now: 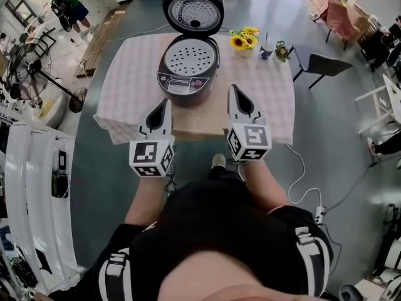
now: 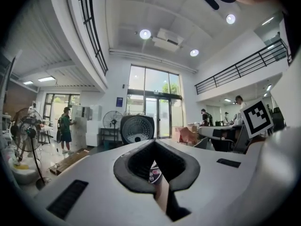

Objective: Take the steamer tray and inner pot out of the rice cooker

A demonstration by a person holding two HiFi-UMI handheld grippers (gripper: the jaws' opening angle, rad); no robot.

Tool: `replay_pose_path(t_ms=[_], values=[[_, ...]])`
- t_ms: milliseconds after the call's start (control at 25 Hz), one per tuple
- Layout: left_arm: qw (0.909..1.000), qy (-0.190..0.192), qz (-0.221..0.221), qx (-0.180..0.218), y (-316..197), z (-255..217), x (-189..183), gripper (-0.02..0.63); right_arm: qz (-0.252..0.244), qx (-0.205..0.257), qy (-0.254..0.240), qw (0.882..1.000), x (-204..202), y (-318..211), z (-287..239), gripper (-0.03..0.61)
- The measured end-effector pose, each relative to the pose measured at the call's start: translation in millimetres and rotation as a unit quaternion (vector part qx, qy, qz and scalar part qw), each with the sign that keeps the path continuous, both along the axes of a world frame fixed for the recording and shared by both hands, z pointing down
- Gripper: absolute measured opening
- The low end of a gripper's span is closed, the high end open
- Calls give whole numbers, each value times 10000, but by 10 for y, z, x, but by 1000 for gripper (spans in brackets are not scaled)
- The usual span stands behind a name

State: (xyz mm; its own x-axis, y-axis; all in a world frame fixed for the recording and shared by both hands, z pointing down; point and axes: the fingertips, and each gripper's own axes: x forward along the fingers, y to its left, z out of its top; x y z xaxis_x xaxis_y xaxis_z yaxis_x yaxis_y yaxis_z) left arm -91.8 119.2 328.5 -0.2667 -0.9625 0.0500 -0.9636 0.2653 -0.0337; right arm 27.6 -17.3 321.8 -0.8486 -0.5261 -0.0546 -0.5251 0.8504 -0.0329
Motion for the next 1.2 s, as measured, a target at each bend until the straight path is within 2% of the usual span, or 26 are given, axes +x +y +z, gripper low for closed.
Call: replay_pose_path(t_ms=[280,560,760,1040,1200], values=[[9998,77,-167,-60,-1076,-61,-414,3,-347,-72,212,9991,-542,-1058,-11,-3],[9988,92,-401,-254,-1583,-9,-786,3,-526,-261,276,9979,-917,-1660,107,-3],[9987,63,-359,-357,-1841,-8,-1010,3,-514,-393,356,9973,-1092,-1896,147,-3],[9988,207,5,-446,-2015,88,-1325,3,-92,-697,481,9964,-1202,-2063,303,-3],[9988,161,132,-443,-2036,34,-1584,3,45,-681,447,9967,-1345,-2025,265,-3]])
